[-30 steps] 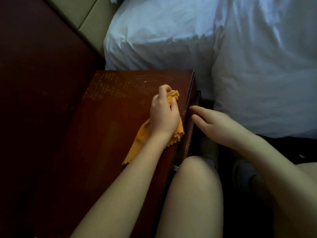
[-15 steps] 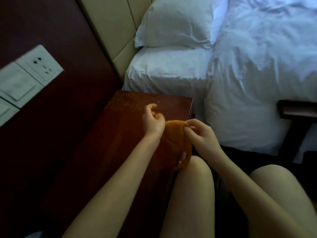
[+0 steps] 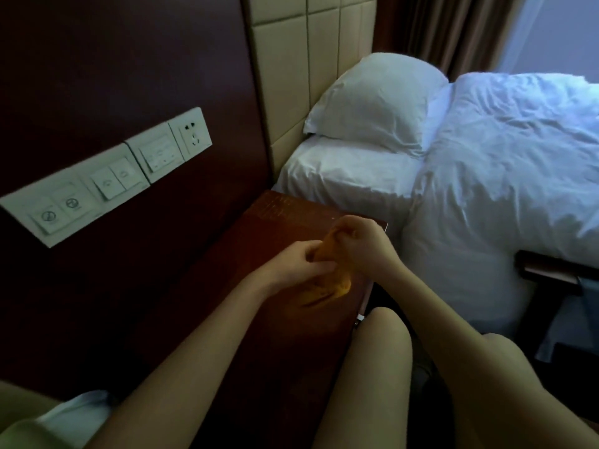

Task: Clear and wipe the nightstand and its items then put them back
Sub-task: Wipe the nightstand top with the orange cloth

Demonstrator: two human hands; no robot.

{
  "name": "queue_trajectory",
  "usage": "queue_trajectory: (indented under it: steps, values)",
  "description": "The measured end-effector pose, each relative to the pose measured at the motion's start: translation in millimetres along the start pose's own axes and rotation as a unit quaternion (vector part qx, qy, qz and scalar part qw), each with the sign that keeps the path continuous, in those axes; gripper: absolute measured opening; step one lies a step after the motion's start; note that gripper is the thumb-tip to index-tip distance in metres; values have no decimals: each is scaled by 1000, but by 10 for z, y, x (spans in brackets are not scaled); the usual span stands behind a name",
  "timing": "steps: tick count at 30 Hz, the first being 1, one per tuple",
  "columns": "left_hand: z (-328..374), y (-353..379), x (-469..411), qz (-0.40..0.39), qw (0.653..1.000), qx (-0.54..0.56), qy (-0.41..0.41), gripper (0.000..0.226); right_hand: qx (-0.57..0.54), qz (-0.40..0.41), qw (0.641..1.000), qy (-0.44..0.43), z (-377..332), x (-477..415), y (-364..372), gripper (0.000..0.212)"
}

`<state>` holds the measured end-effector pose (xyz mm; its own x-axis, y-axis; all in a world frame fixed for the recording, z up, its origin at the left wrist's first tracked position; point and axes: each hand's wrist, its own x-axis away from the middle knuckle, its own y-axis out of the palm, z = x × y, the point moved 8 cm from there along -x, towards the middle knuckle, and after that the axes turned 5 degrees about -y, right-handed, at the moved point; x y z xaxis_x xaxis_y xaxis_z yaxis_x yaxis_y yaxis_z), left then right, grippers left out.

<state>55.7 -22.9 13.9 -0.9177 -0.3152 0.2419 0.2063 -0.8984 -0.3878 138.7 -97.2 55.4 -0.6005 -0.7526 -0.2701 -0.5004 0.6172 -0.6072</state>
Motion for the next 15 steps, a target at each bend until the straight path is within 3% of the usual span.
queue_trajectory:
  steps: [3,5,8,12,13,15]
  values:
    - [-58,-47,102,27,997,-66,13,21,-80,60,995,3,-99,-19,-55,31]
    - [-163,-57,185,26,996,-85,5,16,-94,51,994,-2,-163,-33,-55,34]
    - [-306,-131,294,38,993,-114,-19,26,-40,11,999,-17,-231,-22,-26,25]
    - [-438,-487,427,187,955,-226,-51,24,82,46,996,-7,-211,-23,-152,24]
    - [-460,-537,464,214,948,-229,-49,19,98,55,994,1,-196,-18,-179,25]
    - [-527,-575,518,220,964,-135,-58,14,89,75,993,24,-186,-5,-222,25]
